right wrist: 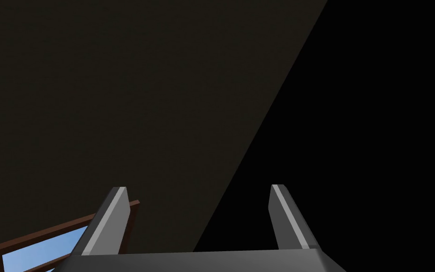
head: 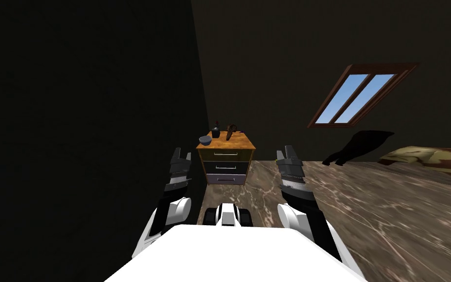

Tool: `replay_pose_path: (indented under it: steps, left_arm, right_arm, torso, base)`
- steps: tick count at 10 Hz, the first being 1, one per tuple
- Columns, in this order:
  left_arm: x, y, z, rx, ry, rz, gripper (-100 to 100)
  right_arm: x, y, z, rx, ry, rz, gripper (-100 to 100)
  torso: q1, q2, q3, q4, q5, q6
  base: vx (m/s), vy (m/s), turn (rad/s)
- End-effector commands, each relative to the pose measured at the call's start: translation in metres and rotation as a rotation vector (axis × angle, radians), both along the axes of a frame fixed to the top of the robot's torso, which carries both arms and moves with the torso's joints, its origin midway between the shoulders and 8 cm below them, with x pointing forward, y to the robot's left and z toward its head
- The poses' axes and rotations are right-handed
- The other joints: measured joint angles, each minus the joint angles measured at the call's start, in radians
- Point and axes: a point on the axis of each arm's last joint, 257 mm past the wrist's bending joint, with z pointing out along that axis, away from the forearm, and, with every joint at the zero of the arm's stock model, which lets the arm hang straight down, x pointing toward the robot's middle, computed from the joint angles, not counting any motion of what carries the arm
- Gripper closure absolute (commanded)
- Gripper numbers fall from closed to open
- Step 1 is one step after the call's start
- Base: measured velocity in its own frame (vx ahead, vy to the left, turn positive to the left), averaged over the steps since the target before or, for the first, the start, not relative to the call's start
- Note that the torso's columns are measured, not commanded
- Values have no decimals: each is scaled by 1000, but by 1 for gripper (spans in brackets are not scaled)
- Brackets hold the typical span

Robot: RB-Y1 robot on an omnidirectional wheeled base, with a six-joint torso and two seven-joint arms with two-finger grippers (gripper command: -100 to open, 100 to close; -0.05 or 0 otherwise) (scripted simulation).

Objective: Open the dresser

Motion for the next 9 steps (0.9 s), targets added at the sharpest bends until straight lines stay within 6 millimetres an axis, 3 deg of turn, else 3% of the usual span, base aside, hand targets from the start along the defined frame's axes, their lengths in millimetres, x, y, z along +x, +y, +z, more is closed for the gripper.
replay_pose_path:
  steps: [1, 9]
  left_arm:
    - [3, -6, -6, 66, 14, -32, -100]
    - [19, -11, -51, 219, 50, -90, -100]
  right_arm:
    - [0, 0, 0, 0, 1, 0, 0]
    - [0, 0, 0, 0, 1, 0, 0]
  torso:
    - [0, 33, -69, 33, 0, 0]
    - [0, 46, -94, 47, 0, 0]
  base:
    - [16, -4, 0]
    - [43, -13, 1]
